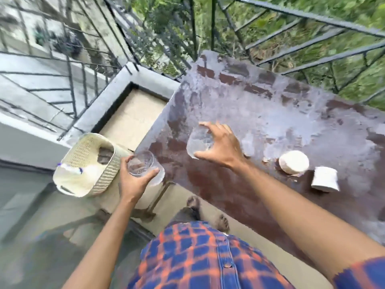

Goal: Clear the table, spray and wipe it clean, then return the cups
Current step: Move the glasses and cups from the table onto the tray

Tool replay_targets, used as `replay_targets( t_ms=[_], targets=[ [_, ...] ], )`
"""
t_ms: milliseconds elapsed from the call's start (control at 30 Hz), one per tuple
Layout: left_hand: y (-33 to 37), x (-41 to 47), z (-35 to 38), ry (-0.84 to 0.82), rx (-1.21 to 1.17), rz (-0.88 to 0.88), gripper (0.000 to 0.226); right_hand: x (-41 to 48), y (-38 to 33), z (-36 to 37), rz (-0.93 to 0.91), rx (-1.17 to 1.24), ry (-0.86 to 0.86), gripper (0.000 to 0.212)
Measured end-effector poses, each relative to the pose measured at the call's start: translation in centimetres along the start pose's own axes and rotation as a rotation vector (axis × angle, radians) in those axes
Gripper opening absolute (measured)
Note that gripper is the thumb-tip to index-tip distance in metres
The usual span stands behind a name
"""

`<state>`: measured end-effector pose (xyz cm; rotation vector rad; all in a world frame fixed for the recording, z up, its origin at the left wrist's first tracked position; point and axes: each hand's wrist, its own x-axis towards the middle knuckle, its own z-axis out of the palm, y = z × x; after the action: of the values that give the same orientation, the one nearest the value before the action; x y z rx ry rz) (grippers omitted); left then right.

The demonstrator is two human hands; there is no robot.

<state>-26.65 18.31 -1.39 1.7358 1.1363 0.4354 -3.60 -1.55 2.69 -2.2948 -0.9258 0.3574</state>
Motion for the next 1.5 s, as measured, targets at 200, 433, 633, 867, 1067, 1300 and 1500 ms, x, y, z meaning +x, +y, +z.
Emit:
replay_targets(
  t_ms=[200, 433, 633, 867, 1067, 1300, 1500],
  targets=[
    [-7.3, -1.8, -6.0, 0.251, -0.087, -0.184, 0.097, 2.5, -8.0, 7.3, -0.230, -0.021, -0.246, 0.088],
    [-15.8, -1.1, -10.2, 0.412, -0.102, -0.440, 0.091, 5.2, -16.7, 18.3, -0.357, -0.048, -0.524, 0.088],
    [-21.2, 1.1, -12.9, 0.419, -0.048, -0.632, 0.093, 5.2, -19.8, 29.0, -0.243, -0.114, -0.740, 0.089],
    [-25.0, 4.5, -12.6, 0.430, -0.079, -0.725, 0.096, 6.0, -18.9, 36.8, -0.044, -0.138, -0.775, 0.096],
    [-28.3, 7.0, -10.4, 0.472, -0.032, -0.710, 0.100, 7.1, -16.7, 42.3, -0.021, -0.164, -0.745, 0.091],
    [-29.9, 6.5, -9.1, 0.497, -0.042, -0.695, 0.102, 5.9, -16.2, 45.2, -0.086, -0.167, -0.720, 0.094],
    [-29.4, 6.5, -9.6, 0.430, -0.017, -0.722, 0.107, 4.8, -16.7, 45.5, 0.012, -0.084, -0.743, 0.110]
  ],
)
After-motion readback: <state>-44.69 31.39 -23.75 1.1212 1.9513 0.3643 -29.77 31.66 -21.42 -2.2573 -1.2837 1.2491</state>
